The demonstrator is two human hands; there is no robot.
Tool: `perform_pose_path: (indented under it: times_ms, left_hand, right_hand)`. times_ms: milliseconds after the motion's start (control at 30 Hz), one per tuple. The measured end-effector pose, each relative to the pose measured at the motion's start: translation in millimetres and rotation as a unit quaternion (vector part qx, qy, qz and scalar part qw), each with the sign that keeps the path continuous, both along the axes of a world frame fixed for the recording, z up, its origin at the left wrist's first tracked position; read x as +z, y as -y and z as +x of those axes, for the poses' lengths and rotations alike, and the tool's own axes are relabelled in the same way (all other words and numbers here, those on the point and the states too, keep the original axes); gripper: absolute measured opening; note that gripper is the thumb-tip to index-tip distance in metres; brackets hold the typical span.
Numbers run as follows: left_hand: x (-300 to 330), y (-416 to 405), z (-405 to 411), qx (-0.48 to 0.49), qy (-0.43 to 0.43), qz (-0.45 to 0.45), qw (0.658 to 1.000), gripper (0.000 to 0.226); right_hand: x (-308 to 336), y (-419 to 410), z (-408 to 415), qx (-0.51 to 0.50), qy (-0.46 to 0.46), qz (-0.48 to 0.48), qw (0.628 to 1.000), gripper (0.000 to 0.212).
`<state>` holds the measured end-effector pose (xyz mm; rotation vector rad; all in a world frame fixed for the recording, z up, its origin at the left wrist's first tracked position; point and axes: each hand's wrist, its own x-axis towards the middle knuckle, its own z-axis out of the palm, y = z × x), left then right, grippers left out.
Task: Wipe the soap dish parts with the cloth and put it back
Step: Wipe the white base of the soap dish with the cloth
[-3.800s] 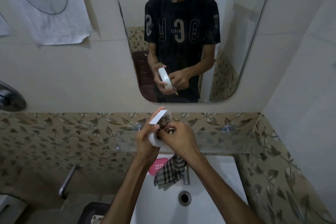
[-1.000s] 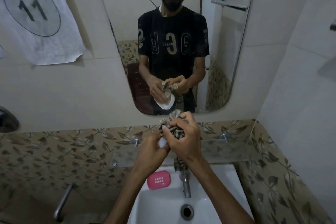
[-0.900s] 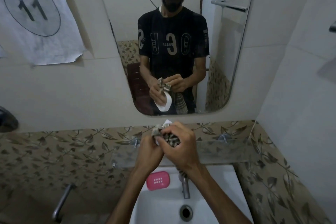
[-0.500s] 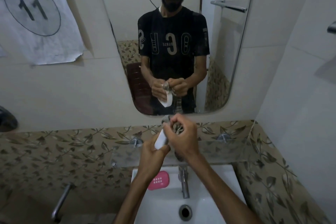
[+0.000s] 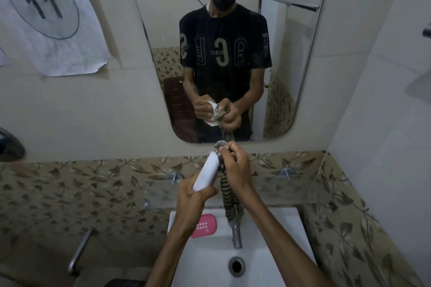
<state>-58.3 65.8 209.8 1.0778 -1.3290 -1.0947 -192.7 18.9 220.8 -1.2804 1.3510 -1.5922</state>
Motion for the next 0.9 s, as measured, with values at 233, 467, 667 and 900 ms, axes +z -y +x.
perform_pose_path:
  times_ms: [233, 467, 667, 900]
  left_hand:
    - [-2, 3, 9, -0.012, -0.003, 0.029, 1.0, 0.026]
    - [28, 30, 31, -0.166, 0.251, 0.09, 0.95, 0.021]
    - [19, 14, 4, -0.089, 0.131, -0.014, 0.987, 0.026]
    - [8, 11, -4, -0.048, 0.09, -0.025, 0.994, 0.028]
  right_hand:
    - [-4, 6, -6, 0.114, 0.079, 0.114, 0.984, 0.042]
    - [-5, -12, -6, 0.136, -0.232, -0.081, 0.96, 0.023]
    - [-1, -19, -2, -0.017, -0.152, -0.128, 0.98, 0.02]
    - [9, -16, 8, -0.085, -0.125, -0.086, 0.985, 0.023]
